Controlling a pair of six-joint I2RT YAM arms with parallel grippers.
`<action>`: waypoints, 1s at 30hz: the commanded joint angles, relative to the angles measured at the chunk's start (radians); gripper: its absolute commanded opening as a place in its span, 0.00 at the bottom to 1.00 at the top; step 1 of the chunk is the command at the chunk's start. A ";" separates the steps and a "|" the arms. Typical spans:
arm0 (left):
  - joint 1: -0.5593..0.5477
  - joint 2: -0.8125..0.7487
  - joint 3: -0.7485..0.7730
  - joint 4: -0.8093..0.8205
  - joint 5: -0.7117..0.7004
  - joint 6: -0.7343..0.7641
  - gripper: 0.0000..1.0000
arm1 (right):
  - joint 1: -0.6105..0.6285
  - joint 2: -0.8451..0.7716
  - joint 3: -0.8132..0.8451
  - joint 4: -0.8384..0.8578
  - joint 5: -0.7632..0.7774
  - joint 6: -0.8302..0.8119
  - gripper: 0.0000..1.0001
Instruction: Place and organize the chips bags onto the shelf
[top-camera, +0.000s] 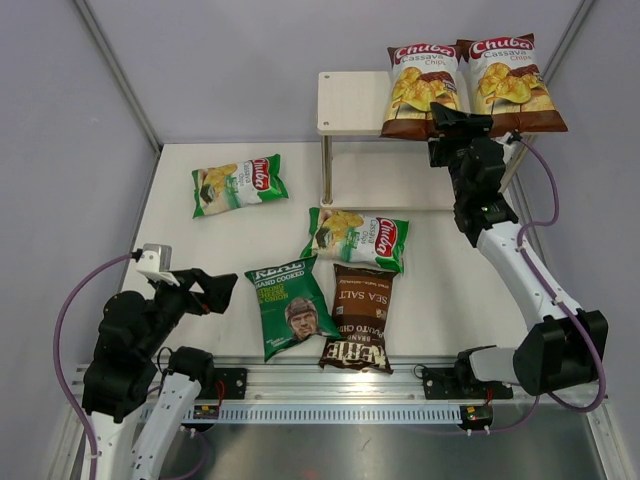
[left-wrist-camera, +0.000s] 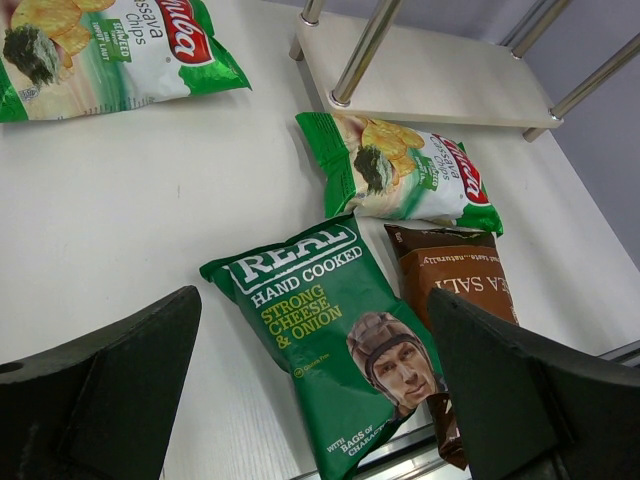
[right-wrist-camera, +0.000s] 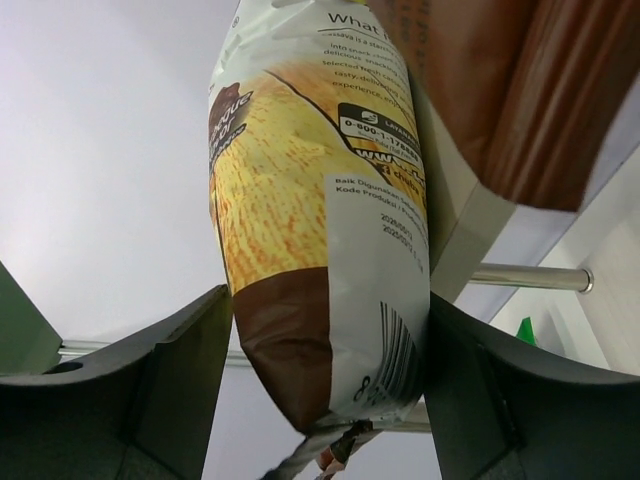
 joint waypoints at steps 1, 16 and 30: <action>-0.004 -0.009 0.004 0.049 0.025 -0.003 0.99 | -0.007 -0.049 -0.009 -0.076 0.002 0.018 0.78; -0.004 -0.005 0.004 0.047 0.023 -0.004 0.99 | -0.007 -0.157 -0.087 -0.111 0.016 0.082 0.46; -0.004 -0.014 0.004 0.044 0.020 -0.006 0.99 | -0.011 -0.073 -0.020 -0.094 0.004 0.096 0.28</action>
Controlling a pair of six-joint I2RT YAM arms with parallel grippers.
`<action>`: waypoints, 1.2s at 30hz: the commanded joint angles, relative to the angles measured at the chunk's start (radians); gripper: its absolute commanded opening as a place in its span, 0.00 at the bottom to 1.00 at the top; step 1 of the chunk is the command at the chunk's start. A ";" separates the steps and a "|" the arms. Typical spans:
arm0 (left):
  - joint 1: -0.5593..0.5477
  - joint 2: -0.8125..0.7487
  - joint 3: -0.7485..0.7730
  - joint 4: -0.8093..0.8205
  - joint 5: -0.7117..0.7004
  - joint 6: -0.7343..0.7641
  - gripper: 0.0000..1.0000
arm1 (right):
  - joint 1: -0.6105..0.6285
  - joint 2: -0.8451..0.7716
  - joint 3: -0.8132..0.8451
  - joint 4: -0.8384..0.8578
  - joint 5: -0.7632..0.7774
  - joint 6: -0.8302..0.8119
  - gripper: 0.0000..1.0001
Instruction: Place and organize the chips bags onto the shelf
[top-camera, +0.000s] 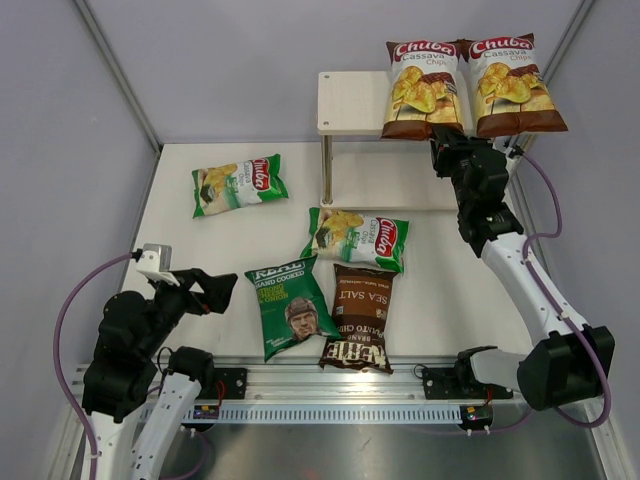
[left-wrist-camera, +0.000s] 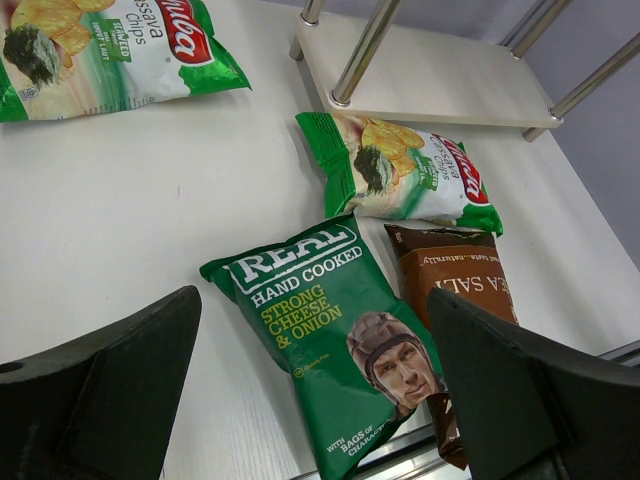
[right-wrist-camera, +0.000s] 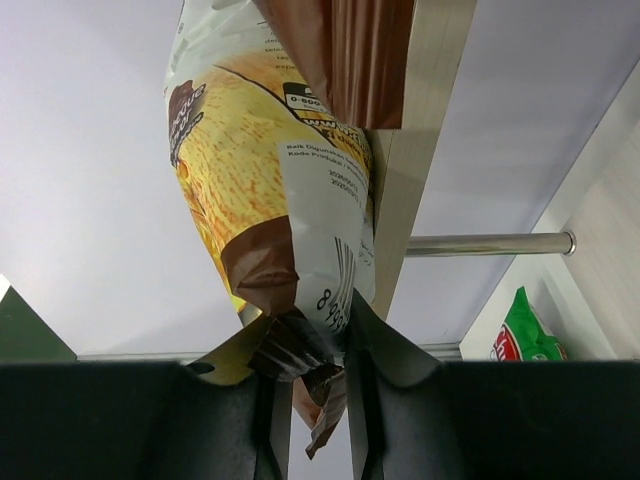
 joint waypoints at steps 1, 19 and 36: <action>-0.004 -0.015 0.003 0.044 0.020 -0.006 0.99 | -0.012 0.040 0.066 0.001 0.001 0.006 0.28; -0.004 -0.055 0.000 0.047 0.013 -0.009 0.99 | -0.092 0.115 0.152 -0.055 -0.094 0.005 0.29; -0.006 -0.069 0.001 0.049 0.013 -0.007 0.99 | -0.095 0.038 0.126 -0.111 -0.122 -0.020 0.71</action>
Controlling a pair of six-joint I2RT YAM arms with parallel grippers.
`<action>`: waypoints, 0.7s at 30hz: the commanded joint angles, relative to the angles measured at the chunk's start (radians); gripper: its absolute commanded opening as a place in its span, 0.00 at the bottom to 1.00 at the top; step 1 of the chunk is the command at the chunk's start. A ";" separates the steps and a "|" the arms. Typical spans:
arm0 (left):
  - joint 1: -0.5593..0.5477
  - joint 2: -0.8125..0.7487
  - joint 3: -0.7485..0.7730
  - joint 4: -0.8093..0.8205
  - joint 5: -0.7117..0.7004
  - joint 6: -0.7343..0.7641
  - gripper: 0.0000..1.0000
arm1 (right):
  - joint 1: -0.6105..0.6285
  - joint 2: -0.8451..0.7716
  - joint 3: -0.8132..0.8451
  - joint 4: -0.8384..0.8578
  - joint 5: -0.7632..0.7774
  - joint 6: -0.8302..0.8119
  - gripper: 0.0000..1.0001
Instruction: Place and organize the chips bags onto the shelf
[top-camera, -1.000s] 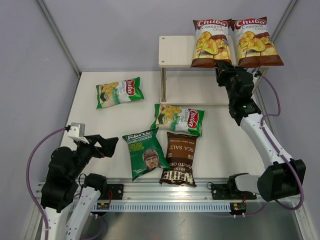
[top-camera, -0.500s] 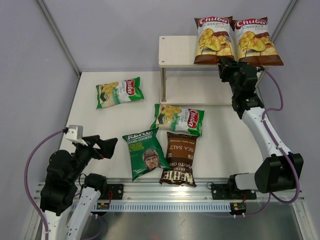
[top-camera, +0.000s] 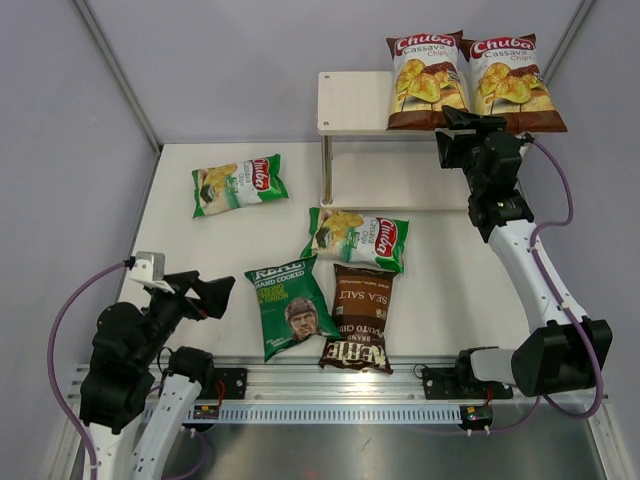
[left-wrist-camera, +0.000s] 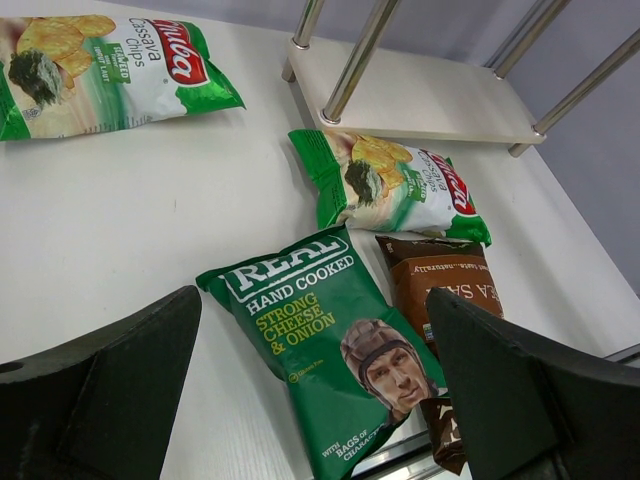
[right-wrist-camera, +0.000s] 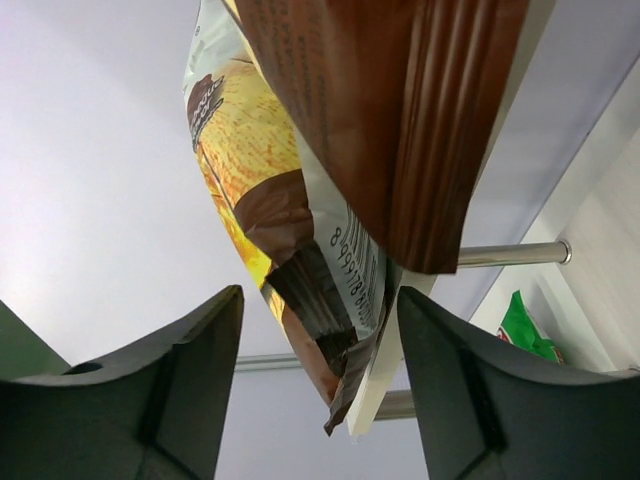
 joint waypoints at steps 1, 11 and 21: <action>-0.006 -0.007 0.001 0.048 0.013 0.001 0.99 | -0.006 -0.054 -0.012 -0.013 -0.027 -0.021 0.73; -0.006 0.029 -0.002 0.045 -0.004 -0.007 0.99 | -0.006 -0.181 -0.102 -0.044 -0.136 -0.105 0.99; -0.006 0.274 -0.035 0.107 0.117 -0.111 0.99 | -0.006 -0.480 -0.381 -0.178 -0.330 -0.493 1.00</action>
